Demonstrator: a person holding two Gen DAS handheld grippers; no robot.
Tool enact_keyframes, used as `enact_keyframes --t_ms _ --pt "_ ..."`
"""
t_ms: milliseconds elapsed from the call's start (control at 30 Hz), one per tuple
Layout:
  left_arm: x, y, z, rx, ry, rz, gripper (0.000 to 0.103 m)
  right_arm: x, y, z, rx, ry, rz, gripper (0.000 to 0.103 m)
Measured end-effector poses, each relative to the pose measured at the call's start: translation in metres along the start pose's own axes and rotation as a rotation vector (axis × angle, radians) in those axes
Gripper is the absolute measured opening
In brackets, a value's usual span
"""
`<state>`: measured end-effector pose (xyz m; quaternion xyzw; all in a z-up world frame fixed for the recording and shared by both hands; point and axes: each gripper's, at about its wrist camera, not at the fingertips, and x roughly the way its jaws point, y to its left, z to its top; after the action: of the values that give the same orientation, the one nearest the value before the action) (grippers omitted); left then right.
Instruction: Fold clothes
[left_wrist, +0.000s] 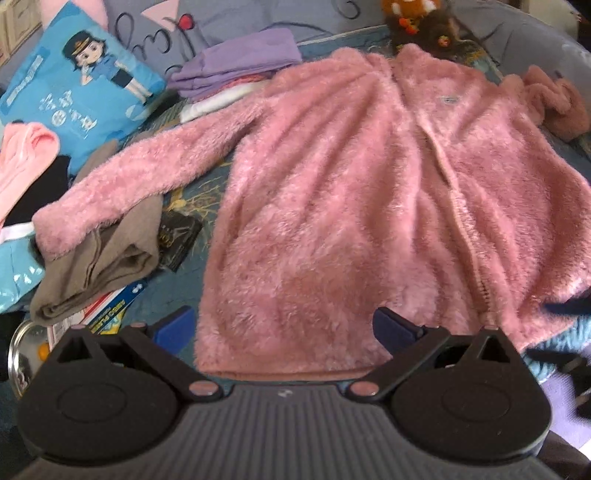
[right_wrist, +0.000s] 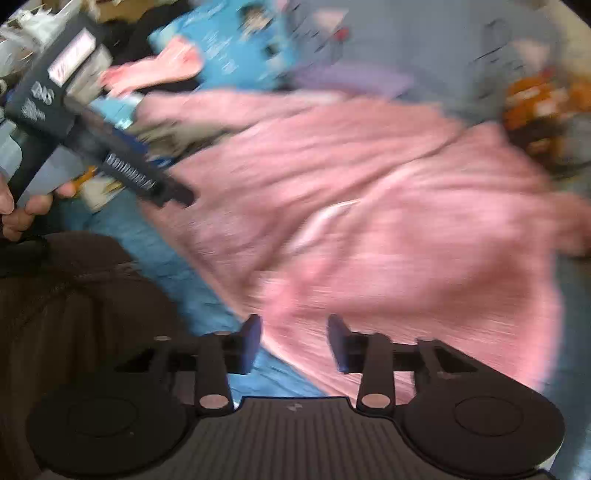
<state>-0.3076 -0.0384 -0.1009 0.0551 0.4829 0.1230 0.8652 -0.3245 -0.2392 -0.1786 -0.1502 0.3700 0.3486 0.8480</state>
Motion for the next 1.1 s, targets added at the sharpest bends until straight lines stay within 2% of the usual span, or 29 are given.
enact_keyframes --t_ms 100,167,233,333,433,500,533,600,733,833,867,1000,1100 --pt "-0.002 -0.010 0.000 0.033 0.001 -0.010 0.103 -0.030 -0.027 -0.024 0.018 -0.006 -0.142 0.059" --pt "-0.003 -0.017 0.000 0.044 0.003 -0.007 0.103 -0.034 -0.041 -0.045 0.014 0.044 -0.216 0.059" --pt "-0.005 -0.022 0.001 0.048 0.006 -0.012 0.103 -0.033 -0.046 -0.058 -0.004 0.067 -0.240 0.059" --pt "-0.008 -0.031 0.002 0.054 0.010 -0.019 0.103 -0.025 -0.050 -0.068 0.024 0.041 -0.212 0.057" --pt "-0.014 -0.037 0.004 0.062 0.007 -0.020 0.103 -0.003 -0.053 -0.063 0.058 0.014 -0.212 0.050" --pt "-0.020 -0.040 0.005 0.066 0.001 -0.021 0.103 0.007 -0.057 -0.060 0.085 0.003 -0.235 0.027" --pt "-0.023 -0.042 0.006 0.067 -0.002 -0.022 0.103 0.005 -0.060 -0.059 0.121 -0.005 -0.240 0.025" --pt "-0.026 -0.044 0.007 0.070 -0.003 -0.017 0.103 -0.002 -0.068 -0.057 0.210 -0.018 -0.244 0.009" --pt "-0.033 -0.049 0.010 0.072 -0.008 -0.012 0.103 -0.031 -0.073 -0.052 0.353 -0.035 -0.198 0.007" --pt "-0.039 -0.050 0.011 0.076 -0.024 -0.016 0.103 -0.066 -0.065 -0.045 0.356 -0.087 -0.191 0.007" --pt "-0.041 -0.050 0.011 0.078 -0.029 -0.018 0.103 -0.067 -0.064 -0.046 0.356 -0.068 -0.199 0.007" --pt "-0.045 -0.051 0.009 0.077 -0.030 -0.021 0.103 -0.036 -0.071 -0.061 0.384 0.110 -0.230 0.005" --pt "-0.047 -0.052 0.007 0.081 -0.031 -0.023 0.103 -0.016 -0.072 -0.073 0.389 0.196 -0.212 0.006"
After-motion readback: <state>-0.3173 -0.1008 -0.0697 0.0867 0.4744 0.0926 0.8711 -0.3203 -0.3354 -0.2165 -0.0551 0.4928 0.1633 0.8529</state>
